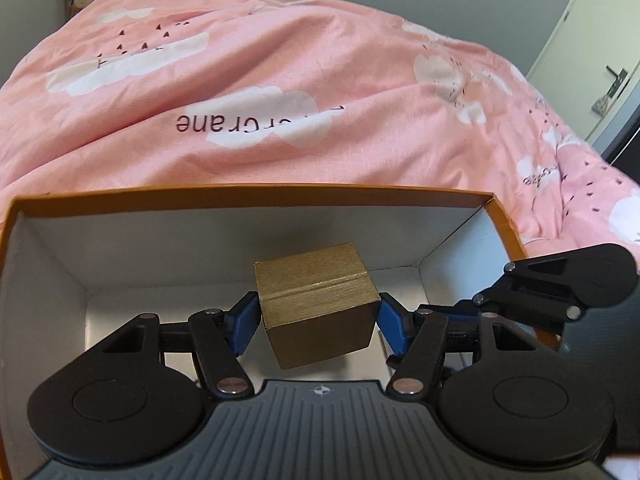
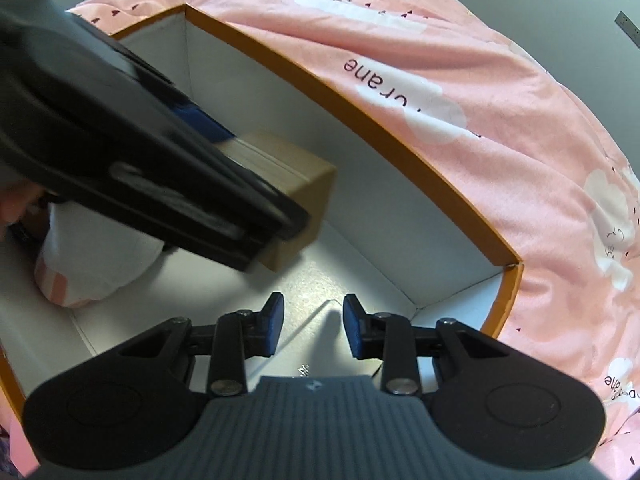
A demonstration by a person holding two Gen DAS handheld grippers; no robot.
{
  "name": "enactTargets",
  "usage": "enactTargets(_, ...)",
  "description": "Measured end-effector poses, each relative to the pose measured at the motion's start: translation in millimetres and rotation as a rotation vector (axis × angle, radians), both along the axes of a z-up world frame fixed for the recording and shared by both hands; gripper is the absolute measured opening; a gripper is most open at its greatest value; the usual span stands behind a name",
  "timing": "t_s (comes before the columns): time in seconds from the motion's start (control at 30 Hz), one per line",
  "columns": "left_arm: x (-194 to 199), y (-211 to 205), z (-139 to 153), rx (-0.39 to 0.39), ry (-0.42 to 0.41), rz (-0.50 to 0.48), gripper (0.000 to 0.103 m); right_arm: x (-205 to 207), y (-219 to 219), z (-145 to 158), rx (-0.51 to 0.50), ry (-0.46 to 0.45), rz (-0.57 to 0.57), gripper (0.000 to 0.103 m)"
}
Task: Organize objects
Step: 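Lower the gold cube onto the box floor and open the left tool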
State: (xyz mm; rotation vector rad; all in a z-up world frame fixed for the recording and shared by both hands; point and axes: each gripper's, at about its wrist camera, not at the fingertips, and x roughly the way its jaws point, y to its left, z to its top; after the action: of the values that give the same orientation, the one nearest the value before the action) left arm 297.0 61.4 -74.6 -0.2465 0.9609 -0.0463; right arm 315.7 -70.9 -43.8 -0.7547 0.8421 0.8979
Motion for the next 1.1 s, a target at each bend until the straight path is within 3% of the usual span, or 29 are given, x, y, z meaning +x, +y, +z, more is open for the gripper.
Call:
enactTargets(0.1, 4, -6, -4, 0.032, 0.003, -0.005, 0.072, 1, 1, 0, 0.015, 0.006, -0.003, 0.033)
enactTargets(0.33, 12, -4, -9, -0.008, 0.027, -0.011, 0.073, 9, 3, -4, 0.037, 0.045, -0.064, 0.033)
enactTargets(0.53, 9, 1, -8, -0.084, 0.058, -0.046, 0.084, 20, 5, -2, 0.075, 0.070, -0.136, 0.034)
enactTargets(0.73, -7, 10, 7, -0.046, 0.087, -0.118, 0.083, 27, 5, -1, 0.092, 0.079, -0.189, 0.029)
enactTargets(0.9, -15, 8, 6, 0.005, 0.104, -0.173, 0.063, 26, 4, 4, 0.090, 0.073, -0.184, 0.029)
enactTargets(0.97, -14, 3, 2, 0.043, 0.101, -0.196, 0.043, 25, 2, 6, 0.087, 0.063, -0.180, 0.028)
enactTargets(1.1, -10, -6, -4, 0.071, 0.091, -0.236, 0.031, 24, 1, 12, 0.086, 0.038, -0.164, 0.022)
